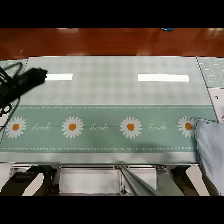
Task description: Fold the shirts.
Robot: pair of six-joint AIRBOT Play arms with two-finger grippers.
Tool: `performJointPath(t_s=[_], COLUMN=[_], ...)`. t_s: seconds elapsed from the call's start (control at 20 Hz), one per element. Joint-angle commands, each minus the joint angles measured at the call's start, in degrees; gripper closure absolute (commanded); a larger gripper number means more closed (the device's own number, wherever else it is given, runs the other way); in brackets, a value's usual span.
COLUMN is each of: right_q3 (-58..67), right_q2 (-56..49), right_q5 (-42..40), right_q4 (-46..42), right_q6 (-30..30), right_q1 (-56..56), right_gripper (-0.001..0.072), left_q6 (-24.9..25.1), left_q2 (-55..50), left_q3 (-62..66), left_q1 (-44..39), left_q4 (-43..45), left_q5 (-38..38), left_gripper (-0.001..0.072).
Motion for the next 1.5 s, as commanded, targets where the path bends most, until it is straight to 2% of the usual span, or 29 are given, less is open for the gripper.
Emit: performJointPath(t_s=[0.0,0.1,0.15,0.2,0.25,0.3,0.35,0.4,0.45,0.5,0.55,0.65,0.85,1.45], right_q3=[4.8,4.9,5.0,5.9,8.0,10.4,12.8,14.6,15.8,16.6,17.0,17.0,17.0,17.0], right_q2=[-2.2,-2.5,-3.3,-5.1,-8.2,-12.0,-16.8,-21.1,-25.4,-28.8,-31.7,-34.9,-35.5,-35.5], right_q5=[-20.0,-33.6,-37.5,-39.8,-40.8,-40.3,-37.5,-33.6,-29.5,-25.9,-22.8,-19.5,-24.4,-24.4], right_q4=[42.4,53.7,59.2,60.5,53.5,40.8,25.4,13.7,5.0,0.7,-0.9,1.7,2.1,2.1], right_q6=[-2.4,-9.2,-15.6,-21.7,-24.2,-19.9,-10.1,-3.3,0.1,1.1,1.2,1.1,1.0,1.0], right_q1=[7.1,21.8,31.5,40.9,50.5,57.4,62.8,65.8,67.2,67.3,66.6,65.3,65.4,65.4], right_gripper=[0.0689,0.0689,0.0689,0.0689,0.0689,0.0689,0.0689,0.0689,0.0689,0.0689,0.0689,0.0689,0.0688,0.0688], left_q6=[1.2,1.2,1.2,1.2,1.2,0.4,-3.0,-7.6,-12.2,-15.5,-16.2,-15.9,-15.4,-15.5], left_q2=[-4.3,-8.2,-11.1,-14.9,-18.6,-22.0,-24.9,-27.3,-29.5,-31.3,-32.6,-34.1,-34.2,-36.0], left_q3=[13.9,21.2,25.3,29.3,32.1,33.7,33.9,33.4,32.3,30.9,30.0,29.7,29.8,29.8], left_q1=[-0.4,-4.9,-7.9,-11.1,-13.9,-16.0,-16.9,-16.6,-15.8,-14.4,-13.2,-12.2,-12.1,-12.0], left_q4=[0.0,0.0,1.1,3.4,6.7,10.7,15.2,19.2,22.7,23.7,23.1,22.4,22.0,22.1], left_q5=[-4.6,-9.7,-14.7,-20.5,-25.0,-28.2,-30.7,-32.6,-33.9,-34.8,-35.6,-38.1,-38.7,-38.8], left_gripper=[0.068,0.0681,0.0681,0.0681,0.0681,0.0681,0.0681,0.068,0.068,0.068,0.068,0.068,0.068,0.0679])
